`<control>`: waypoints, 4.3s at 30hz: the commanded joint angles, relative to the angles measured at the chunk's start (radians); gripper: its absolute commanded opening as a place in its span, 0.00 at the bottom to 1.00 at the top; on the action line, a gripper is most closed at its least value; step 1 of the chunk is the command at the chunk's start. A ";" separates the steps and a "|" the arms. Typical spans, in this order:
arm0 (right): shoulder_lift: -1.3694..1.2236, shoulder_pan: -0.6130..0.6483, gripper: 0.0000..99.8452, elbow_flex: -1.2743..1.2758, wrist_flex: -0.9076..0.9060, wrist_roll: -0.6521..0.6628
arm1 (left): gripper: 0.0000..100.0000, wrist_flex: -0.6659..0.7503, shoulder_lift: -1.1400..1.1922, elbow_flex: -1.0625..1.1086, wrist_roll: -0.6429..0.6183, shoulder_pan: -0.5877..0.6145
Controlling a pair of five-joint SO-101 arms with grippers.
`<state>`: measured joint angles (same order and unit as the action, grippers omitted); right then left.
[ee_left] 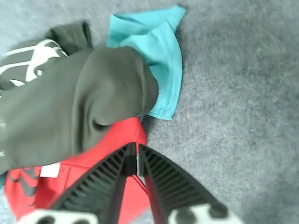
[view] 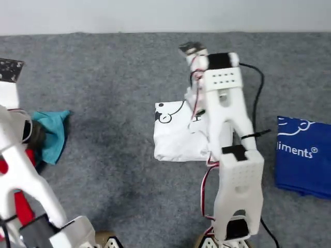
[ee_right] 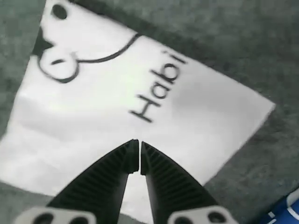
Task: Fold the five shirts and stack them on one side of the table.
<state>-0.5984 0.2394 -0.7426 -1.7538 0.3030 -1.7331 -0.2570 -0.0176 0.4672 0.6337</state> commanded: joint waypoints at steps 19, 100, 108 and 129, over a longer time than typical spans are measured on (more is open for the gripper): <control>0.002 0.367 0.01 0.387 0.153 -0.063 | 0.01 -0.020 -0.137 0.071 0.014 0.203; -0.151 -0.325 0.01 -0.041 0.104 0.790 | 0.01 -0.021 -0.144 0.070 0.074 0.201; -0.326 -0.269 0.01 -0.411 0.093 1.037 | 0.01 -0.021 -0.143 0.070 0.075 0.199; -0.429 -0.257 0.28 -0.839 -0.042 -0.258 | 0.01 -0.020 -0.143 0.070 0.077 0.198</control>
<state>-1.0480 -0.0292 -1.5344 -1.7553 0.2923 -1.7331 -0.3675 0.0575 0.5378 0.8301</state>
